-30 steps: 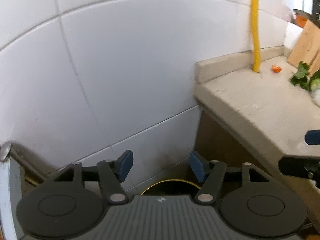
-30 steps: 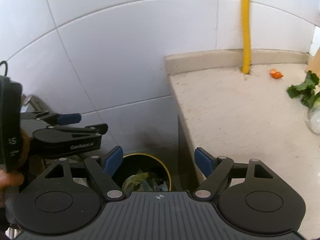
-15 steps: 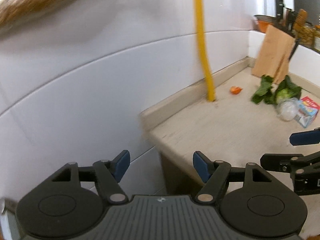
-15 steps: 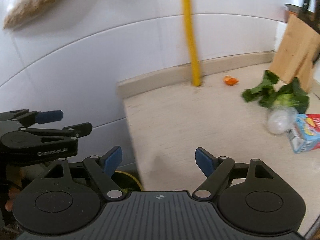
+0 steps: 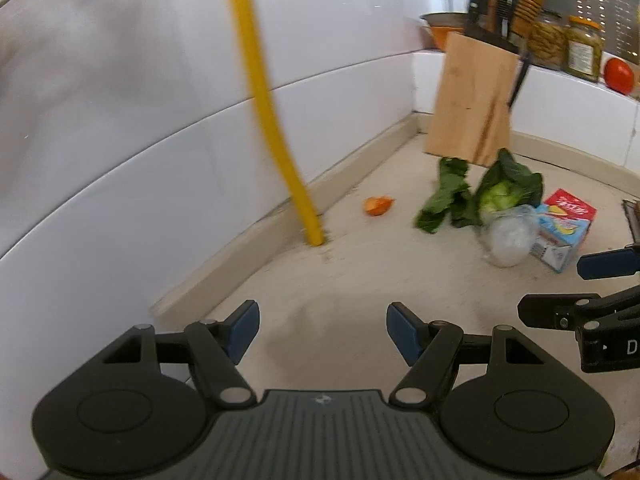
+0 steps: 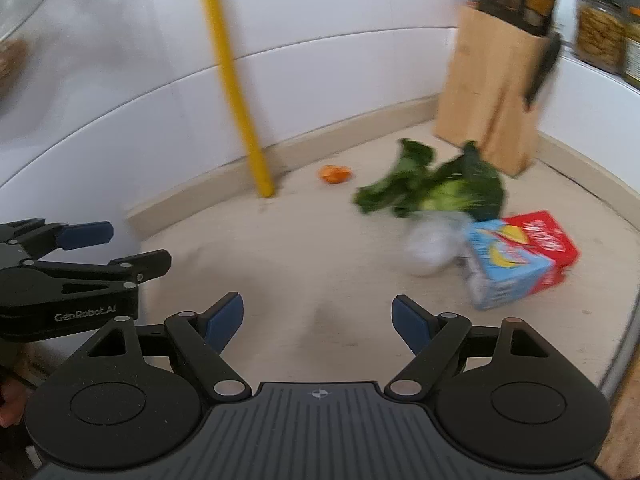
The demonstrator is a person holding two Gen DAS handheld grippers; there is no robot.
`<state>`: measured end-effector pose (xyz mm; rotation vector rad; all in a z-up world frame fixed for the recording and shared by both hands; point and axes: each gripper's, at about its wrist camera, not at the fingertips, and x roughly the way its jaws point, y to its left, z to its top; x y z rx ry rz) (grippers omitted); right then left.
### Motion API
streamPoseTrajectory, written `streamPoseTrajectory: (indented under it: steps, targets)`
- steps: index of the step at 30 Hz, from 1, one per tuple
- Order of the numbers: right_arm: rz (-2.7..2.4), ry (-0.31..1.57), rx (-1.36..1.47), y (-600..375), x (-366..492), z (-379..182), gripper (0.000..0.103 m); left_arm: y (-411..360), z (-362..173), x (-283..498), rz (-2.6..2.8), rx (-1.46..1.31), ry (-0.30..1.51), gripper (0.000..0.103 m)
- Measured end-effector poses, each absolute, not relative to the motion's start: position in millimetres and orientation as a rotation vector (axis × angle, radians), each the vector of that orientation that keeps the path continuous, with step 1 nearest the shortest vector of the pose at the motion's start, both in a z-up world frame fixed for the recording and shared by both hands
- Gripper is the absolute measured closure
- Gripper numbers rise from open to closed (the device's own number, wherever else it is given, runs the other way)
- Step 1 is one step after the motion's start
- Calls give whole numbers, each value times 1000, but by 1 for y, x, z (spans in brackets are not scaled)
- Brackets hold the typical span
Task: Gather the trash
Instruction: 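Raise both open tools out of the bin back toward the counter, then close the left tool on the dark green leafy vegetable while the right tool grasps the bok choy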
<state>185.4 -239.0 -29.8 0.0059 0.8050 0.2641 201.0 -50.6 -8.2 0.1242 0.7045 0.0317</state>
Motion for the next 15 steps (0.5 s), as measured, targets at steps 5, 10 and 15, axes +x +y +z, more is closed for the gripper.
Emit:
streamPoseTrajectory:
  steps: [5,10,15]
  targets:
    - [217,804,35,-267,190,-30,17,-75,-8,219,-17,147,718,38]
    - [183,805,49,-290,198,-33,16,-94,-9,235,-53,162,729,38]
    - [154,797,51,-311,206,-33,16,-107,-12,255,-93,179,725,38]
